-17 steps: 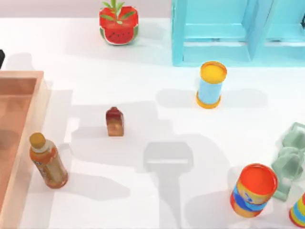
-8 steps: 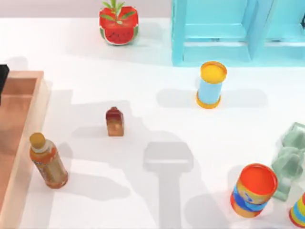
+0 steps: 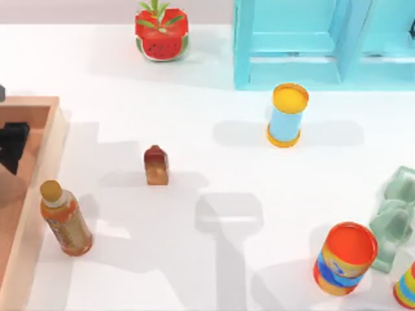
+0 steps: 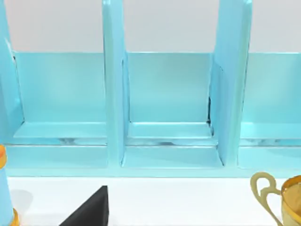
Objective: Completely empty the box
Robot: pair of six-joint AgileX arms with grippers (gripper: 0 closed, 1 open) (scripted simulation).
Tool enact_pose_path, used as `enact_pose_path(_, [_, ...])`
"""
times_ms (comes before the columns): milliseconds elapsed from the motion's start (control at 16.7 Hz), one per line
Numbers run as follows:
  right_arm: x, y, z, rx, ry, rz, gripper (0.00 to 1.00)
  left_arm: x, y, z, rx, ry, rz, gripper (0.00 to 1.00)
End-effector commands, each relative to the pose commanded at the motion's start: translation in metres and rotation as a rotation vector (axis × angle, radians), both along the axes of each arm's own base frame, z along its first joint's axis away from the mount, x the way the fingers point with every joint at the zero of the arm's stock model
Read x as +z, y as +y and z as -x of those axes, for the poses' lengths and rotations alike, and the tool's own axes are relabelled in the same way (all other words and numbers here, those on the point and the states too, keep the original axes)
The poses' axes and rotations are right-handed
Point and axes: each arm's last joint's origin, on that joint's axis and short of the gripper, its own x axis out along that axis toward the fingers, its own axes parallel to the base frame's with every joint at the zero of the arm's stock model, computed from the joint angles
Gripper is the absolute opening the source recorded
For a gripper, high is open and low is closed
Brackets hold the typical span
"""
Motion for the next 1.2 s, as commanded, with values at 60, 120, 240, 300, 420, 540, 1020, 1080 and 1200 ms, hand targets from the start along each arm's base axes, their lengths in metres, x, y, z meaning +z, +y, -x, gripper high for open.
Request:
enact_pose_path(60, [0.0000,0.0000,0.0000,0.000,0.000,0.000,1.00,0.0000,0.0000,0.0000,0.000,0.000,0.000,1.00])
enact_pose_path(120, [0.0000,0.0000,0.0000,0.000,0.000,0.000,1.00,0.0000,0.0000,0.0000,0.000,0.000,0.000,1.00])
enact_pose_path(240, [0.0000,0.0000,0.0000,0.000,0.000,0.000,1.00,0.0000,0.0000,0.0000,0.000,0.000,0.000,0.92])
enact_pose_path(300, [0.0000,0.0000,0.0000,0.000,0.000,0.000,1.00,0.0000,0.0000,0.0000,0.000,0.000,0.000,0.85])
enact_pose_path(420, [0.0000,0.0000,0.0000,0.000,0.000,0.000,1.00,0.0000,0.0000,0.0000,0.000,0.000,0.000,0.70])
enact_pose_path(540, [0.0000,0.0000,0.0000,0.000,0.000,0.000,1.00,0.0000,0.0000,0.0000,0.000,0.000,0.000,0.55])
enact_pose_path(1020, [0.0000,0.0000,0.0000,0.000,0.000,0.000,1.00,0.0000,0.0000,0.0000,0.000,0.000,0.000,0.00])
enact_pose_path(1080, [0.0000,0.0000,0.0000,0.000,0.000,0.000,1.00,0.0000,0.0000,0.0000,0.000,0.000,0.000,0.00])
enact_pose_path(1200, [0.0000,0.0000,0.0000,0.000,0.000,0.000,1.00,0.0000,0.0000,0.0000,0.000,0.000,0.000,0.00])
